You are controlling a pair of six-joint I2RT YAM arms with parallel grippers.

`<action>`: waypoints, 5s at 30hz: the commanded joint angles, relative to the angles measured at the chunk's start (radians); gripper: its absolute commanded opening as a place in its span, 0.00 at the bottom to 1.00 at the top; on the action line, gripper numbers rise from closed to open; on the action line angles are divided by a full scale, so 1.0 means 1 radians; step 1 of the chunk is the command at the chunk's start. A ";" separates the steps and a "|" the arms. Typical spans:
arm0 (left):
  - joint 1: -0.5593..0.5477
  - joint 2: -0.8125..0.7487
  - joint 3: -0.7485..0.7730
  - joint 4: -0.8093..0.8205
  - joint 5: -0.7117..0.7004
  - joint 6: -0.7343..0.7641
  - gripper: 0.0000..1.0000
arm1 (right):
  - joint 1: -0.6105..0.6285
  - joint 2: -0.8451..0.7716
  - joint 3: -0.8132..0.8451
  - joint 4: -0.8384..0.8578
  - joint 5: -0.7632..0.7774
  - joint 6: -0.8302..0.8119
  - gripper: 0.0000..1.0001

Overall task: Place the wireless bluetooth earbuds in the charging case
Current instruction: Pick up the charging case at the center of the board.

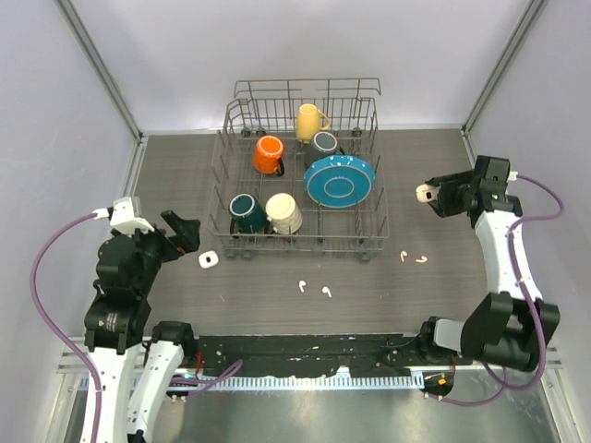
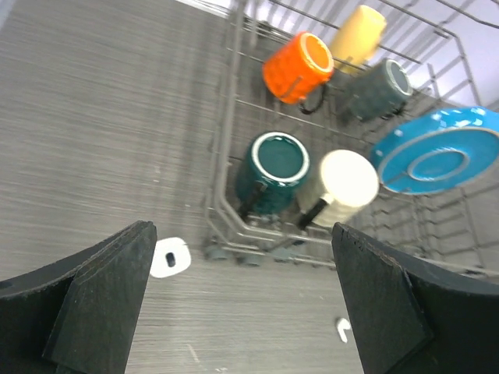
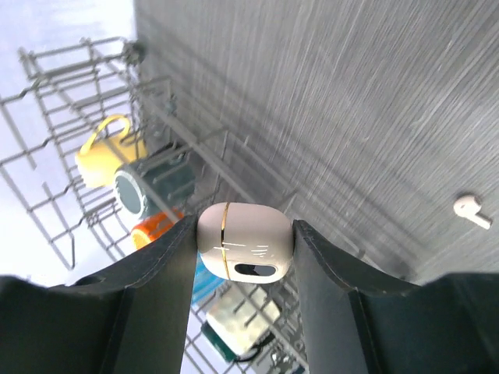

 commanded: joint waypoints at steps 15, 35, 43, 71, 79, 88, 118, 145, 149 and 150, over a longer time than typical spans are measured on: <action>-0.006 0.085 0.023 0.163 0.384 -0.220 1.00 | 0.004 -0.489 -0.120 0.028 -0.434 0.035 0.01; -0.802 0.404 0.134 0.319 -0.481 -0.145 1.00 | 0.313 -0.431 -0.127 0.216 -0.379 0.198 0.01; -1.060 0.493 0.028 0.765 -0.567 -0.098 1.00 | 0.376 -0.457 -0.224 0.310 -0.339 0.327 0.01; -1.092 0.639 -0.116 1.189 -0.507 -0.006 1.00 | 0.525 -0.529 -0.332 0.382 -0.083 0.572 0.01; -1.092 0.714 -0.104 1.298 -0.497 0.033 1.00 | 0.586 -0.497 -0.335 0.428 -0.060 0.620 0.01; -1.092 0.722 -0.121 1.324 -0.510 0.039 1.00 | 0.626 -0.517 -0.333 0.390 0.015 0.644 0.01; -1.092 0.860 -0.110 1.516 -0.446 0.060 1.00 | 0.735 -0.485 -0.336 0.457 0.058 0.714 0.01; -0.999 0.944 -0.061 1.563 -0.320 -0.010 0.91 | 0.744 -0.503 -0.338 0.465 0.038 0.695 0.01; -0.991 0.962 -0.047 1.560 -0.293 -0.018 0.89 | 0.746 -0.494 -0.336 0.473 0.028 0.690 0.01; -0.991 0.966 -0.044 1.560 -0.290 -0.021 0.88 | 0.744 -0.492 -0.336 0.474 0.028 0.690 0.01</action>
